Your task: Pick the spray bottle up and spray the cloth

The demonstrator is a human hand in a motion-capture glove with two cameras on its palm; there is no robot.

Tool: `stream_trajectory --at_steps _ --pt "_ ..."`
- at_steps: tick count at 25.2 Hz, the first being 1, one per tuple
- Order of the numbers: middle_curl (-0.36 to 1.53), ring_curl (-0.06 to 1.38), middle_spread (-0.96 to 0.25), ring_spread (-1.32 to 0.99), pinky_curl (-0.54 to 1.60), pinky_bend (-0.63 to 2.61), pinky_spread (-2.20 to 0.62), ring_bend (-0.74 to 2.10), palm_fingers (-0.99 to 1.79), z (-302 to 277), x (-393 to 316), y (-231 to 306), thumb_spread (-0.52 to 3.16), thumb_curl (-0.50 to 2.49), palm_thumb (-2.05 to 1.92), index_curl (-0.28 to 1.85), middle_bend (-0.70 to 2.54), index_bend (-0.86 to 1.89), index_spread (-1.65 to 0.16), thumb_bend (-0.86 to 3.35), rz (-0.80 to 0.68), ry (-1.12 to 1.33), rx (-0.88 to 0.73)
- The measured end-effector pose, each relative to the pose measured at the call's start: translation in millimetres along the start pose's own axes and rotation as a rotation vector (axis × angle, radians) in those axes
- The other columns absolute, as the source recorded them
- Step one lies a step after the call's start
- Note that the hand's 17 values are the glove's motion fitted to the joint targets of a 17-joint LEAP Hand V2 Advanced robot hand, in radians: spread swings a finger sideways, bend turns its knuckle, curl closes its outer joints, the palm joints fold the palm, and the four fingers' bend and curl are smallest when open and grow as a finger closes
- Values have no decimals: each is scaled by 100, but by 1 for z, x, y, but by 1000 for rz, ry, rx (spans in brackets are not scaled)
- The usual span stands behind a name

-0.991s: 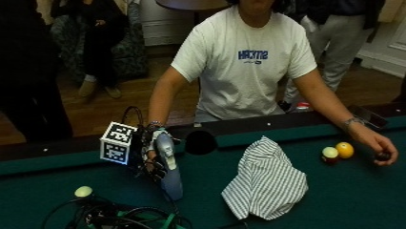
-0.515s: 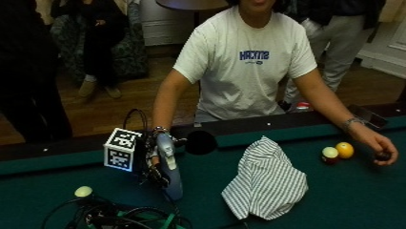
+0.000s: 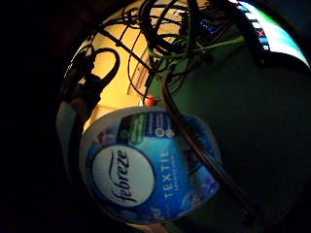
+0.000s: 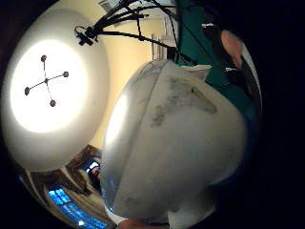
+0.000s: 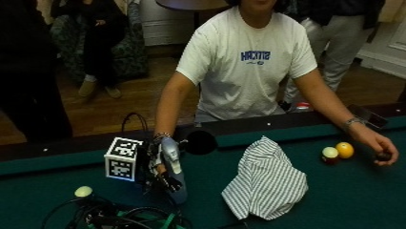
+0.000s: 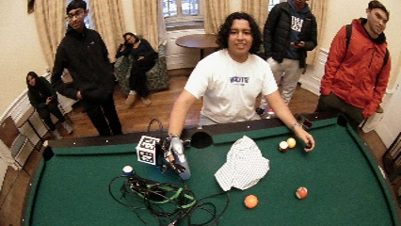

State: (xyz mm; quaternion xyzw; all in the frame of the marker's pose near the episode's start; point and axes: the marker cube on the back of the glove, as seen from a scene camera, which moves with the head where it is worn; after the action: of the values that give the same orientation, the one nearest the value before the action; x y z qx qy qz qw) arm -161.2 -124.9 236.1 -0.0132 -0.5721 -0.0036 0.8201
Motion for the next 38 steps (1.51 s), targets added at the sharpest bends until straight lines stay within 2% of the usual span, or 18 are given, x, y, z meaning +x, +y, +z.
stream_trajectory --at_steps 7,11,14,19,34,38 --pt "37 38 -11 -21 40 47 -12 60 94 16 -4 -14 88 35 48 20 21 9 -30 -6 3 36 11" --pt "39 39 -14 -20 39 46 -19 62 130 22 -8 -11 88 35 48 24 25 17 -30 -3 -30 32 78" --pt "47 42 -16 -19 39 40 -23 69 150 25 -11 -3 89 41 71 27 47 17 -29 9 -71 46 139" --pt "51 45 -18 -18 39 41 -26 72 151 29 -32 15 76 49 83 34 56 28 -27 11 -82 47 162" --pt "56 48 -20 -19 42 47 -29 78 143 18 -193 45 56 61 91 46 66 40 -25 2 -240 95 -151" --pt "56 48 -20 -19 42 48 -29 79 142 19 -240 33 53 64 93 48 67 40 -25 0 -213 163 -237"
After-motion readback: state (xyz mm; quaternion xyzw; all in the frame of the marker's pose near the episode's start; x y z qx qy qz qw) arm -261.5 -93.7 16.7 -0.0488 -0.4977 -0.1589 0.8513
